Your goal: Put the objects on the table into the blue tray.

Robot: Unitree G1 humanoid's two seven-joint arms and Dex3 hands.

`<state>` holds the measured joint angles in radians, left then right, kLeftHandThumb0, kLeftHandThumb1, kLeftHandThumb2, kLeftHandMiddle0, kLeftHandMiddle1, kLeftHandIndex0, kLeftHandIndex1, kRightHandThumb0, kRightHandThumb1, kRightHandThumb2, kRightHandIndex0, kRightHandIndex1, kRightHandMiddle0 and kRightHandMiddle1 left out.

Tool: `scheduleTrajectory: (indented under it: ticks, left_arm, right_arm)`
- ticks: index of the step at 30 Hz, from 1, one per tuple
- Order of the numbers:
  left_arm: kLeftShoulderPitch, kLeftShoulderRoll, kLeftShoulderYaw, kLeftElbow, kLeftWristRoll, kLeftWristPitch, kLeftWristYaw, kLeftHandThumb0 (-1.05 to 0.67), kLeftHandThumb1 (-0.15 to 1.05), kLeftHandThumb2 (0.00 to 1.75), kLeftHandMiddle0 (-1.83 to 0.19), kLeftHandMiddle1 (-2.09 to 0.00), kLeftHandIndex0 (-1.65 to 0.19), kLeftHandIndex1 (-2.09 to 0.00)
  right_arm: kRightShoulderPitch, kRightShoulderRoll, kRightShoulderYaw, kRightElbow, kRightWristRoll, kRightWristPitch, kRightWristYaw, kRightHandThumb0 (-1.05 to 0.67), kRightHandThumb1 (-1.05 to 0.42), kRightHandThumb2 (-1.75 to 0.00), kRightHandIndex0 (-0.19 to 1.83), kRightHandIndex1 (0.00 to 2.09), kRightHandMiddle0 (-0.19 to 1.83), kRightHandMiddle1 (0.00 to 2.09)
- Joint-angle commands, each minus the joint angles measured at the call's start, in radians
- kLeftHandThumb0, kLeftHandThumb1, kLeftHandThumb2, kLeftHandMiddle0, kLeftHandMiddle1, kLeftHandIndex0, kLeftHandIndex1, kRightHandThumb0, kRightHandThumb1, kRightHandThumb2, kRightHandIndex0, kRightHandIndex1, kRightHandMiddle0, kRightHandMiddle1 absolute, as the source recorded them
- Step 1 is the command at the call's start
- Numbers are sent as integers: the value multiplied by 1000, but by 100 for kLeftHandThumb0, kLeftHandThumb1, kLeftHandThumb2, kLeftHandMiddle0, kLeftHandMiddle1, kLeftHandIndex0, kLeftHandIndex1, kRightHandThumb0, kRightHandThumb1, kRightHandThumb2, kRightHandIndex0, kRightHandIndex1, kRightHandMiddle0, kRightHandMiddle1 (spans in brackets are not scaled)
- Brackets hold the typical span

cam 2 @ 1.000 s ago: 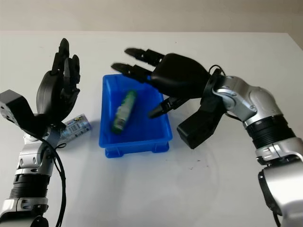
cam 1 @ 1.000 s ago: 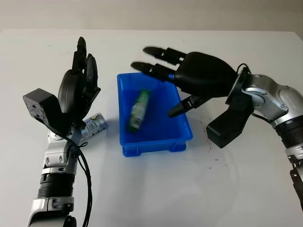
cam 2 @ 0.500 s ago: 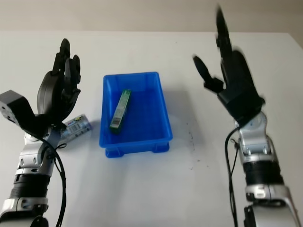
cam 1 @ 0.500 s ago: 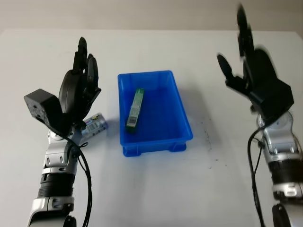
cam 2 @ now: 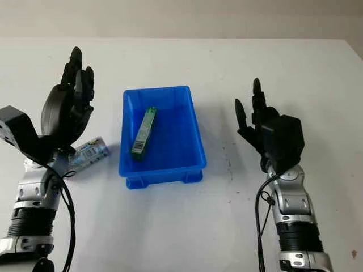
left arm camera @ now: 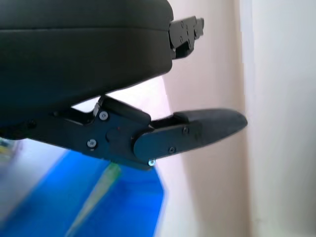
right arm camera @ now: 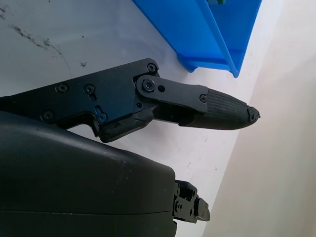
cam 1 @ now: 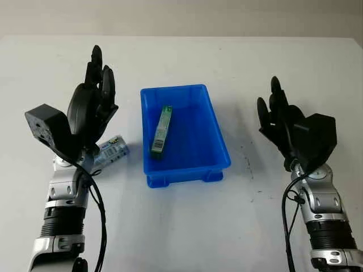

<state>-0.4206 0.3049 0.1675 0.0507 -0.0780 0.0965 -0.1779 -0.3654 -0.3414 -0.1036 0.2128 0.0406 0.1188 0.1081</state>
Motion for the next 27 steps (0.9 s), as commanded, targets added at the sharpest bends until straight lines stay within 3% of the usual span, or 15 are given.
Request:
scheduleTrajectory:
  ticks: [1, 4, 7, 9, 13, 17, 20, 27]
  left_arm:
    - [56, 52, -21, -146, 89, 42, 27, -68, 105, 48, 18, -1, 18, -1]
    - [138, 117, -15, -360, 196, 146, 20, -79, 105, 39, 15, -4, 15, -3]
    - [217, 182, 21, -612, 264, 377, -36, -87, 105, 31, 18, -4, 16, -3]
    - [276, 221, 44, -772, 311, 520, -76, -85, 105, 22, 17, -5, 16, -4]
    - [390, 298, 19, -984, 461, 681, -129, -87, 105, 12, 18, -5, 16, -5]
    - [480, 361, -24, -1078, 593, 761, -173, -84, 99, 6, 19, -2, 16, -5]
    - [532, 396, -70, -1097, 725, 763, -211, -83, 97, 5, 14, -5, 12, -7]
    - [528, 394, -171, -1081, 843, 828, -342, -79, 95, 5, 16, -5, 13, -6]
  right_arm:
    - [2, 6, -4, -41, -5, 18, -2, -74, -105, -65, -19, 0, -19, 0]
    - [10, 13, -5, -51, 1, 3, 6, -73, -105, -65, -19, 0, -19, 0]
    - [13, 20, 1, -67, -11, 35, -5, -76, -105, -65, -19, 0, -19, 0]
    - [14, 27, 3, -70, -16, 45, -8, -76, -105, -65, -19, 0, -19, 0]
    - [11, 27, 14, -48, -36, 26, 1, -78, -105, -67, -19, 0, -19, 0]
    - [-6, 41, 9, -40, -31, 39, -1, -78, -105, -66, -19, 0, -19, 0]
    - [-14, 43, 6, -33, -28, 30, 5, -76, -105, -68, -19, 0, -19, 0]
    - [-14, 39, -5, -19, -24, 12, 8, -76, -105, -67, -19, 0, -19, 0]
